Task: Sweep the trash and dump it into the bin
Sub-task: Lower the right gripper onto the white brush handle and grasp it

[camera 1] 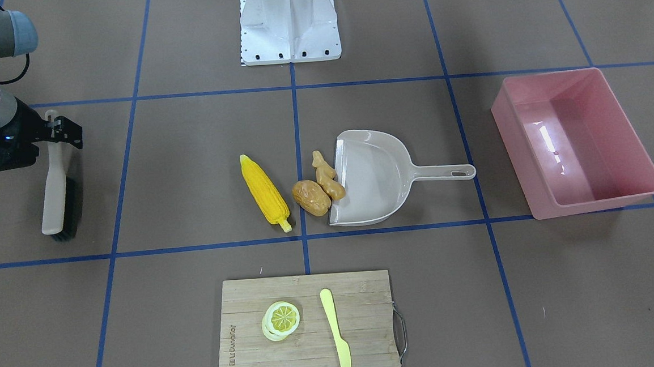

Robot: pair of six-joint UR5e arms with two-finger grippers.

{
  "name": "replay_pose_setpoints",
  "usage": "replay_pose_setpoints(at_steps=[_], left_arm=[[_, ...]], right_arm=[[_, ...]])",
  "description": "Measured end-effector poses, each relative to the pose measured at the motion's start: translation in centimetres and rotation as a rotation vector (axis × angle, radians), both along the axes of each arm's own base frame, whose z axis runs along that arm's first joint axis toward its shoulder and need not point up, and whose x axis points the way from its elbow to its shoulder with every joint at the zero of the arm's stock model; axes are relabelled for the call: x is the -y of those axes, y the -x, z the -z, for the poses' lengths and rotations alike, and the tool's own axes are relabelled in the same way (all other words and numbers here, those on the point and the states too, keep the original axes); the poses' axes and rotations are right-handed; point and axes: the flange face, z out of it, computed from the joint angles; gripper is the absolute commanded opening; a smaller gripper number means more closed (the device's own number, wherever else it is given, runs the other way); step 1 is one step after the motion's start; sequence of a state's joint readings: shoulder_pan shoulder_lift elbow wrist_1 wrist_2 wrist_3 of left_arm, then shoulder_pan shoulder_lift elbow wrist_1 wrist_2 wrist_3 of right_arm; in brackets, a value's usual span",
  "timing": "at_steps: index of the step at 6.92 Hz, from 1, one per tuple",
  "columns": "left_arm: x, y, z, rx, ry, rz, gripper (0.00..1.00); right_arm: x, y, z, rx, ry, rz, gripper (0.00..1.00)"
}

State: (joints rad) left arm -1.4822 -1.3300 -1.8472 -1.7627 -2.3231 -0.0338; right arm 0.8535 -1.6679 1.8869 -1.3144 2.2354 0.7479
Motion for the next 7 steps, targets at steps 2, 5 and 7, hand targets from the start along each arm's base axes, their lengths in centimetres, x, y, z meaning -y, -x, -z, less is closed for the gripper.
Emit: replay_pose_setpoints(at_steps=[2,5,7], left_arm=[[0.7,-0.9,3.4,-0.055,-0.074,-0.026,0.99],[2.7,-8.1,8.3,-0.086,-0.221,-0.187,0.99],[4.7,-17.0,15.5,-0.108,-0.389,-0.346,0.99]], right_arm=[[-0.3,-0.1,-0.4,-0.007,0.031,-0.017,0.59],[-0.6,-0.3,-0.9,-0.013,0.049,-0.024,0.00],[-0.8,-0.5,-1.2,-0.015,0.050,-0.023,0.00]])
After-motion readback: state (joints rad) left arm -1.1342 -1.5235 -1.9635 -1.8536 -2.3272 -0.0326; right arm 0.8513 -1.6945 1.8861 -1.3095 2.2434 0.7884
